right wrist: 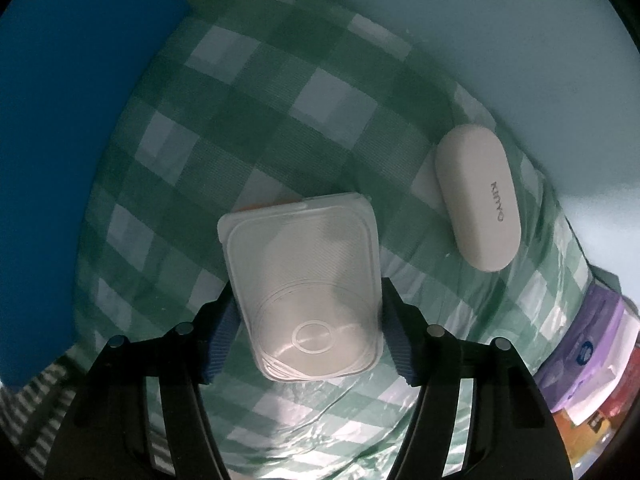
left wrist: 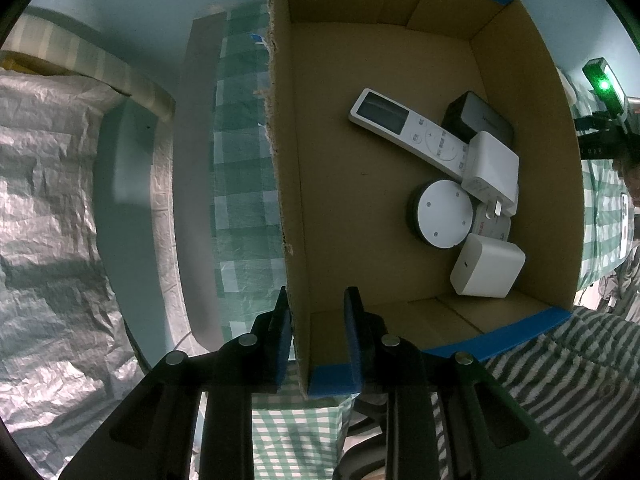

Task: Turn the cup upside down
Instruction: 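Lift the flat white case with the right tool and carry it over the box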

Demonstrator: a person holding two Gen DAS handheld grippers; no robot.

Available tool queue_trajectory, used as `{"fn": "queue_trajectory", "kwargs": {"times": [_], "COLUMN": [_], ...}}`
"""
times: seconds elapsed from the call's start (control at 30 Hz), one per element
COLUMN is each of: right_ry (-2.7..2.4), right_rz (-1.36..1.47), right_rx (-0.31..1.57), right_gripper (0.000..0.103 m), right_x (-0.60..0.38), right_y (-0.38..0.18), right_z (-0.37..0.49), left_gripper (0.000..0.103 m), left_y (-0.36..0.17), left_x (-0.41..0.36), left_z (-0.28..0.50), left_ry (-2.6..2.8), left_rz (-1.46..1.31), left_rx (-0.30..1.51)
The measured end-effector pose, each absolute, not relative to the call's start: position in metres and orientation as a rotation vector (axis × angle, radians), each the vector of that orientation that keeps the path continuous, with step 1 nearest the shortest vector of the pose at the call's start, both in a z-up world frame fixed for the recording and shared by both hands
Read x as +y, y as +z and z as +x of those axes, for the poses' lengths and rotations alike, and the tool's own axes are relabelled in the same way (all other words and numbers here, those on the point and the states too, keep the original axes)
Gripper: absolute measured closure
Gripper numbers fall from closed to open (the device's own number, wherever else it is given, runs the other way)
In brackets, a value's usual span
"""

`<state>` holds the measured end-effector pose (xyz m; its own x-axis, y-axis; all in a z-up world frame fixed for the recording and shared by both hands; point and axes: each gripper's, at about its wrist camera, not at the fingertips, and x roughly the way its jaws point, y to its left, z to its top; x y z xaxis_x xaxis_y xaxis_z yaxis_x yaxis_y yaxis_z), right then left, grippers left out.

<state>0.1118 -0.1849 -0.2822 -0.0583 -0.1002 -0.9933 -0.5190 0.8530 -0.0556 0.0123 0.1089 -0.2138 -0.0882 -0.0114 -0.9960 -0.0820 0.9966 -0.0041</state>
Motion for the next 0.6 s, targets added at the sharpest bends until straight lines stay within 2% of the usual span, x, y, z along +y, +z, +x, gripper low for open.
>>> {"fn": "queue_trajectory", "kwargs": {"times": [0.33, 0.6], "right_ry": [0.379, 0.399], "right_rz": [-0.439, -0.446], "right_rx": [1.619, 1.589], "right_gripper": [0.038, 0.038], "right_x": [-0.186, -0.176], "right_y": [-0.264, -0.218], "right_z": [0.095, 0.090], "left_gripper": [0.079, 0.079], "left_y": [-0.215, -0.214], "left_x": [0.109, 0.108], "left_z": [0.012, 0.012], "left_ry": [0.046, 0.035], "left_rz": [-0.067, -0.065], "left_rx": [1.658, 1.652]}}
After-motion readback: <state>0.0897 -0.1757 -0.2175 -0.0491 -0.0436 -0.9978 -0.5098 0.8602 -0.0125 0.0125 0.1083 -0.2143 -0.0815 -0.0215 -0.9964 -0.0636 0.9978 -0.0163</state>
